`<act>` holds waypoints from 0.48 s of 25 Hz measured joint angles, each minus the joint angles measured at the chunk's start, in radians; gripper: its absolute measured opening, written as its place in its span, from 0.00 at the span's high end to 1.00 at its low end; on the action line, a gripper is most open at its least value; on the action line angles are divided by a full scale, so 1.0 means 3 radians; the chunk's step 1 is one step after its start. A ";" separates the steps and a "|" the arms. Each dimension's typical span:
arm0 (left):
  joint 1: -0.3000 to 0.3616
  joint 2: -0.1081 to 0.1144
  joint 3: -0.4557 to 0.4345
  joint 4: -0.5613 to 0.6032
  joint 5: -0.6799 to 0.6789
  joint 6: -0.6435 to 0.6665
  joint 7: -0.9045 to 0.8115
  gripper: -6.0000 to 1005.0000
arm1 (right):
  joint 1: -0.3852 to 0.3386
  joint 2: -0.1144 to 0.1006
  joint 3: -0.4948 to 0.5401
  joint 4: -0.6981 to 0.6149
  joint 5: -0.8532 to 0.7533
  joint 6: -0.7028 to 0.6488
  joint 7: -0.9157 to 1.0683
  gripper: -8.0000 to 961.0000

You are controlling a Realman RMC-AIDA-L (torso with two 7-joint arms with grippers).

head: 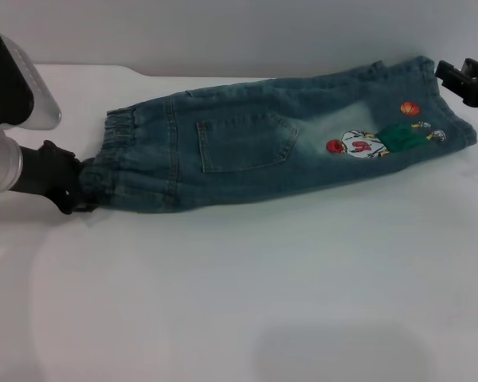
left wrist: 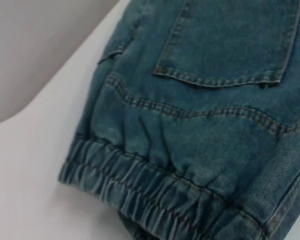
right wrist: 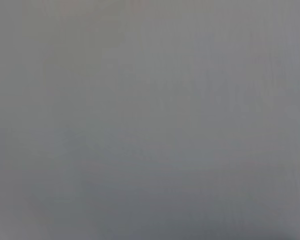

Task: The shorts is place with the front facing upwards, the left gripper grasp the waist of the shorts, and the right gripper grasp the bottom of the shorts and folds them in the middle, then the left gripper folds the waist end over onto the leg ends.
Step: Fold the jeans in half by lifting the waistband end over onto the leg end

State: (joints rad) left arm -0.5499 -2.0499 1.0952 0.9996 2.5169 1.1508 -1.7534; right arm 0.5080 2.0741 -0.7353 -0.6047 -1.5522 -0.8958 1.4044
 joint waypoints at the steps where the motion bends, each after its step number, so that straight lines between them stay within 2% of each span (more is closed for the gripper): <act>1: 0.0015 -0.0003 -0.0001 0.0023 -0.0007 -0.0027 0.0000 0.41 | -0.0001 0.0001 0.0001 0.0006 0.0000 0.0000 0.0000 0.46; 10: 0.0038 -0.0012 0.0015 0.0045 -0.0011 -0.0153 0.0000 0.63 | -0.0009 0.0004 0.0007 0.0027 0.0010 0.0000 0.0000 0.46; 12: 0.0045 -0.0011 0.0019 0.0058 -0.0009 -0.0175 0.0004 0.66 | -0.0010 0.0005 0.0005 0.0027 0.0010 0.0000 0.0000 0.46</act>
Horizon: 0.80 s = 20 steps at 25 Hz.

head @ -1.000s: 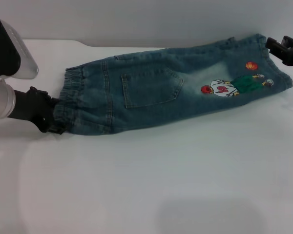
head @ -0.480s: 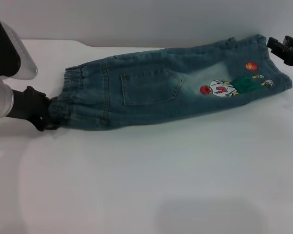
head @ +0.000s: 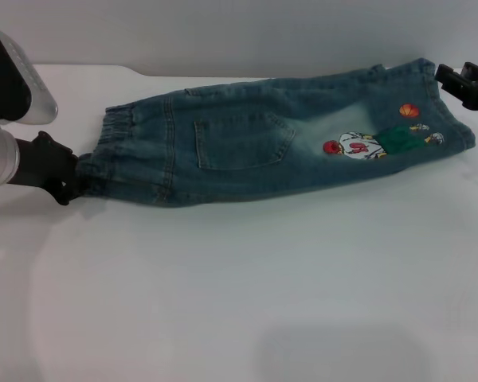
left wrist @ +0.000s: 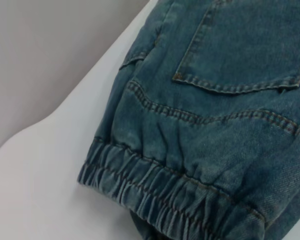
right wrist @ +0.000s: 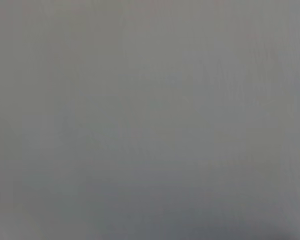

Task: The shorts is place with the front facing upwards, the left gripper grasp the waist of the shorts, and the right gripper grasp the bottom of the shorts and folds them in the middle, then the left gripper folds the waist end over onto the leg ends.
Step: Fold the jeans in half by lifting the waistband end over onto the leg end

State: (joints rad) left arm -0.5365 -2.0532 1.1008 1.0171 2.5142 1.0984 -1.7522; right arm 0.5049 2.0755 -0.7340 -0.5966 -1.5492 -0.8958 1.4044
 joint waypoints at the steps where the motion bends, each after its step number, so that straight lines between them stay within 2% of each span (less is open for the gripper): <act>1: 0.0004 0.0001 0.0001 0.0008 0.0000 -0.0003 0.0003 0.67 | 0.0000 0.0000 -0.0002 0.0000 0.0000 0.0000 0.0000 0.46; 6: 0.0040 0.0001 0.0002 0.0078 -0.0001 -0.0005 0.0013 0.73 | -0.0001 0.0000 -0.0027 0.0002 0.0000 0.0000 0.0008 0.46; 9: 0.0238 -0.0008 0.0026 0.0693 -0.0325 0.0318 -0.0015 0.79 | -0.0001 0.0000 -0.0031 0.0008 0.0000 0.0000 0.0007 0.46; 12: 0.0238 -0.0008 0.0026 0.0693 -0.0325 0.0318 -0.0015 0.84 | 0.0004 -0.0001 -0.0031 0.0041 0.0000 0.0000 0.0001 0.46; 13: 0.0339 -0.0009 0.0051 0.1027 -0.0490 0.0538 -0.0031 0.86 | 0.0008 -0.0003 -0.0030 0.0050 0.0000 0.0000 -0.0001 0.46; 15: 0.0408 -0.0013 0.0068 0.1287 -0.0578 0.0687 -0.0048 0.87 | 0.0013 -0.0004 -0.0031 0.0057 0.0000 -0.0001 -0.0002 0.46; 17: 0.0408 -0.0013 0.0068 0.1287 -0.0578 0.0687 -0.0048 0.88 | 0.0018 -0.0004 -0.0057 0.0066 -0.0007 -0.0003 -0.0005 0.46; 20: 0.0458 -0.0009 0.0077 0.1579 -0.0793 0.0835 -0.0088 0.89 | 0.0024 -0.0005 -0.0168 0.0088 -0.0010 -0.0005 -0.0009 0.46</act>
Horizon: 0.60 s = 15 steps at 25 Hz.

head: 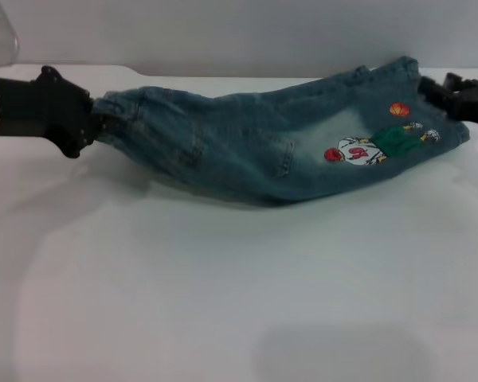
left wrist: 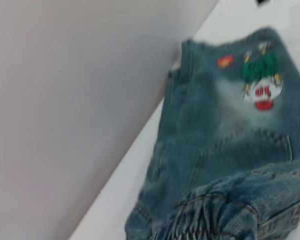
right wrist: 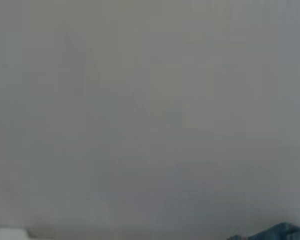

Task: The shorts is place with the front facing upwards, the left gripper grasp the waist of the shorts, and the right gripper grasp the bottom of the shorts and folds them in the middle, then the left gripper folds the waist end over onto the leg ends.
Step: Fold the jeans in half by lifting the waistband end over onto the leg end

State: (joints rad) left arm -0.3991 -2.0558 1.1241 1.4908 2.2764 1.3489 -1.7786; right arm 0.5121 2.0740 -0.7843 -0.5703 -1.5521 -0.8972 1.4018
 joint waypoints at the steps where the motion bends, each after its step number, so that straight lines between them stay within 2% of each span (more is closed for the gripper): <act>1: 0.0000 0.0000 0.0000 0.0000 0.0000 0.0000 0.0000 0.89 | 0.0001 0.0000 -0.0045 0.0001 0.0000 0.0000 -0.0001 0.46; 8: -0.0033 -0.0001 0.0015 0.0213 -0.0140 0.0121 -0.0066 0.92 | 0.0006 0.0008 -0.0482 0.0008 0.0002 -0.0001 -0.0002 0.46; 15: -0.0067 0.0000 0.0034 0.0461 -0.0376 0.0234 -0.0177 0.92 | 0.0043 0.0010 -0.0677 0.0083 0.0004 -0.0064 0.0008 0.46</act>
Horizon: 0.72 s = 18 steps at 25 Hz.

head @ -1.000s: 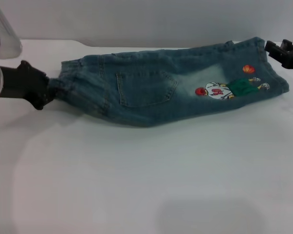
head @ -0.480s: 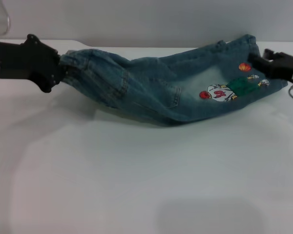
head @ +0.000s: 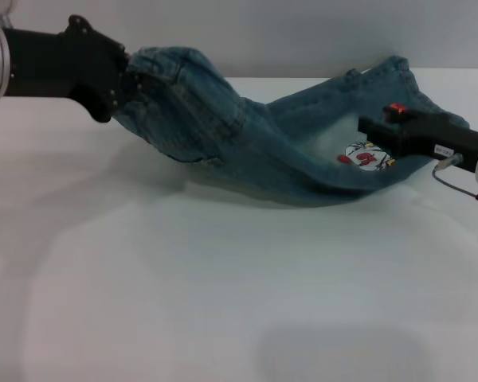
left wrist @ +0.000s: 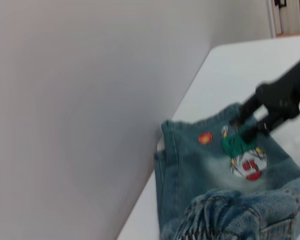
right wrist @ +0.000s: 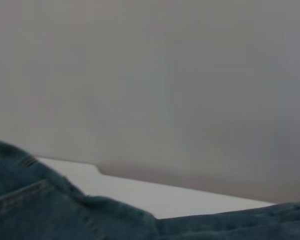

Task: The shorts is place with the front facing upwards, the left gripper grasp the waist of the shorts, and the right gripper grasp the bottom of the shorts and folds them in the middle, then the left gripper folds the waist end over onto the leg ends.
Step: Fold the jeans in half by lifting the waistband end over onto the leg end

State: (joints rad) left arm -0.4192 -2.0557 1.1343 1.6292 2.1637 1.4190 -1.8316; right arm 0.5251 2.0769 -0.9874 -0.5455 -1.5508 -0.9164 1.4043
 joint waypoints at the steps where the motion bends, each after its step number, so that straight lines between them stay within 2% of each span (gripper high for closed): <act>1: -0.0005 -0.0001 0.0005 0.0019 -0.0013 0.0000 -0.0018 0.92 | 0.0003 0.0000 -0.0013 0.0006 0.0000 -0.0024 0.0000 0.46; 11: -0.0102 -0.0008 0.0171 0.0002 -0.0038 -0.0186 -0.0185 0.92 | -0.0124 -0.0017 -0.0034 -0.0115 -0.0007 -0.0089 -0.0117 0.46; 18: -0.0115 -0.0015 0.0334 -0.0182 -0.0082 -0.0548 -0.0222 0.92 | -0.0315 -0.0025 -0.0004 -0.0356 -0.0022 -0.0092 -0.0194 0.46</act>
State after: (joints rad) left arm -0.4537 -2.0601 1.2345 1.5746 2.1391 1.2545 -1.8982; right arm 0.4306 2.0693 -0.9884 -0.6525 -1.5574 -0.9440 1.3461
